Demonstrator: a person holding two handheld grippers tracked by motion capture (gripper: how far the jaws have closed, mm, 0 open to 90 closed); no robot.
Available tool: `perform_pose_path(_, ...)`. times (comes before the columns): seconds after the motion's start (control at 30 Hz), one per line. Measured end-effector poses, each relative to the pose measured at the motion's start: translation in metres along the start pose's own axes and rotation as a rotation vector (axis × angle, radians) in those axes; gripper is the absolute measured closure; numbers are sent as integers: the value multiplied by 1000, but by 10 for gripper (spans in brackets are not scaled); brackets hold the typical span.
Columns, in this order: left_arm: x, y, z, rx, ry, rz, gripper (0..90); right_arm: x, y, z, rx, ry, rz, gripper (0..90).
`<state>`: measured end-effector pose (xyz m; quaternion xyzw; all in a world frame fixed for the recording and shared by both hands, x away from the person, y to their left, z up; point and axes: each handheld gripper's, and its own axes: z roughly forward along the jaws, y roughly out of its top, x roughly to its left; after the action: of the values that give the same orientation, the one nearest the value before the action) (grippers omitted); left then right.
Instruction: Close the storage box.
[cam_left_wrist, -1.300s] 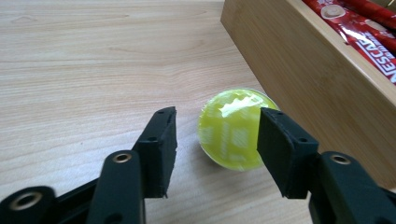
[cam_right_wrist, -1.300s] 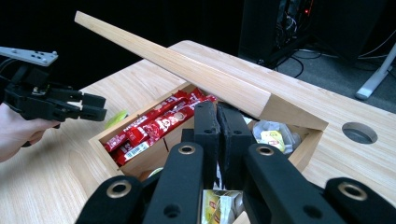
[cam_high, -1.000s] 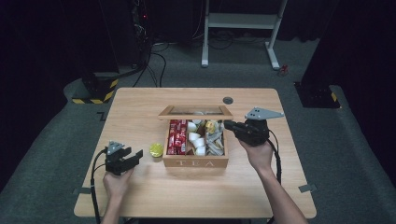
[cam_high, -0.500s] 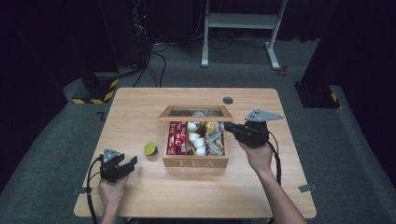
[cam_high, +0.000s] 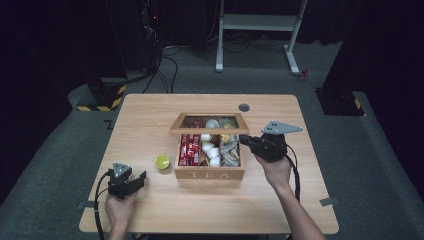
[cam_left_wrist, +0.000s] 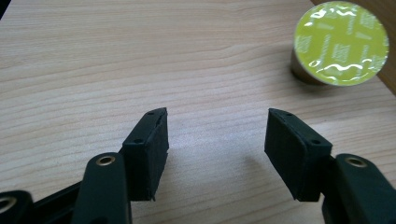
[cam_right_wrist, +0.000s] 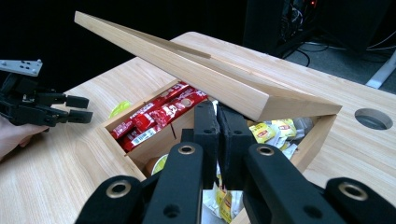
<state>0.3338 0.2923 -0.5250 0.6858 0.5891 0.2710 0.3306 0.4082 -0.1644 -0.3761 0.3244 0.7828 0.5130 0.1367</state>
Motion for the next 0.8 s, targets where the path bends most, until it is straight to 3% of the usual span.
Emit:
perform_pose_path(0.27, -4, -1, 4, 25, 23, 33, 387, 2, -3, 0, 12, -2, -2, 868)
perform_pose_path(0.37, -1, -1, 4, 25, 14, 7, 365, 2, -4, 0, 11, -2, 1, 867)
perform_pose_path(0.8, -2, 0, 5, 35, 14, 20, 318, 6, -17, 1, 25, 5, 25, 859)
